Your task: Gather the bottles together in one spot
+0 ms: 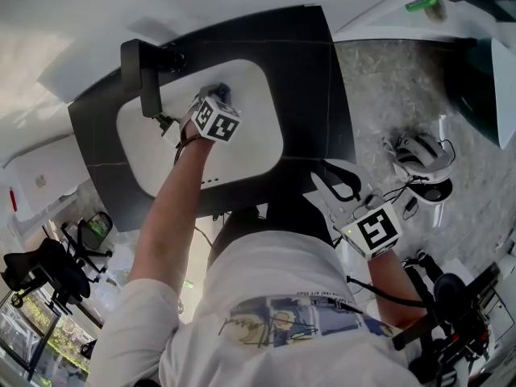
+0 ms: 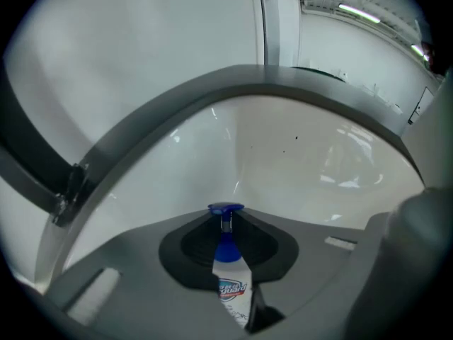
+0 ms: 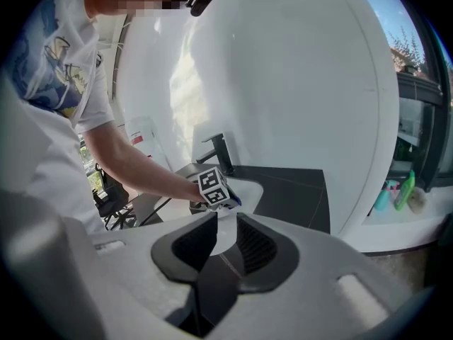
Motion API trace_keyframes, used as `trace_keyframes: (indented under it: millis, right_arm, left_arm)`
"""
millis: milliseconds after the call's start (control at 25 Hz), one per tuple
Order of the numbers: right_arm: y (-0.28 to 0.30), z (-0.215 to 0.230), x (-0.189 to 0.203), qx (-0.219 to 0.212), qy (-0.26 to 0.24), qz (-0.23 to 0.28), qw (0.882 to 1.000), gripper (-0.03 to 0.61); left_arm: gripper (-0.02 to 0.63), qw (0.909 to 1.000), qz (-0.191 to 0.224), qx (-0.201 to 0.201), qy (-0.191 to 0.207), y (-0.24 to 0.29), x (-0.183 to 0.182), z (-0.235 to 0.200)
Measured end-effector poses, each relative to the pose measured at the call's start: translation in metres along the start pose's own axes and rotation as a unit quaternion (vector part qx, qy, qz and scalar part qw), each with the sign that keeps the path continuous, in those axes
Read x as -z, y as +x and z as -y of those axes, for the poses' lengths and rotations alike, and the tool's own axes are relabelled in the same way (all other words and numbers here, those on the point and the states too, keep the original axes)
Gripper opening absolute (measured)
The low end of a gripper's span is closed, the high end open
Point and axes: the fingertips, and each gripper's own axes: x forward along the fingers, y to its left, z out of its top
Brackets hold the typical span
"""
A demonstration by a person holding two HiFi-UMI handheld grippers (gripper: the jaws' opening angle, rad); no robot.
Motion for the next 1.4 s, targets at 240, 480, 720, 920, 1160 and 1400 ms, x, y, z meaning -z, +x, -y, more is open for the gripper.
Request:
trace_keyframes:
  millis: [240, 480, 720, 920, 1160, 1400]
  right_arm:
    - [0.005, -0.008, -0.012, -0.010, -0.015, 0.007, 1.000, 0.084]
    - [0.004, -0.014, -0.010, -0.009, -0.024, 0.002, 1.000, 0.084]
    - [0.003, -0.015, -0.010, -0.009, -0.031, -0.002, 0.999, 0.084]
    - [0.003, -0.017, -0.014, -0.018, -0.037, 0.000, 0.999, 0.084]
    - [0.007, -0.026, -0.012, -0.022, -0.043, -0.003, 0.999, 0.084]
    - [0.003, -0.019, -0.006, -0.027, -0.046, -0.022, 0.998, 0.084]
  left_arm:
    - [0.043, 0.9947, 0.083, -0.025, -0.054, -0.035, -0.017, -0.008]
    - [0.043, 0.9783, 0.177, -0.053, -0.093, -0.071, -0.039, -0.015]
    - [0.043, 0.9541, 0.254, -0.074, -0.141, -0.113, -0.074, -0.028]
    - [0.043, 0.9296, 0.308, -0.102, -0.176, -0.153, -0.108, -0.046]
    - [0.043, 0.9000, 0.359, -0.134, -0.208, -0.186, -0.131, -0.076]
    - [0.043, 0.8759, 0.376, -0.164, -0.254, -0.184, -0.148, -0.105]
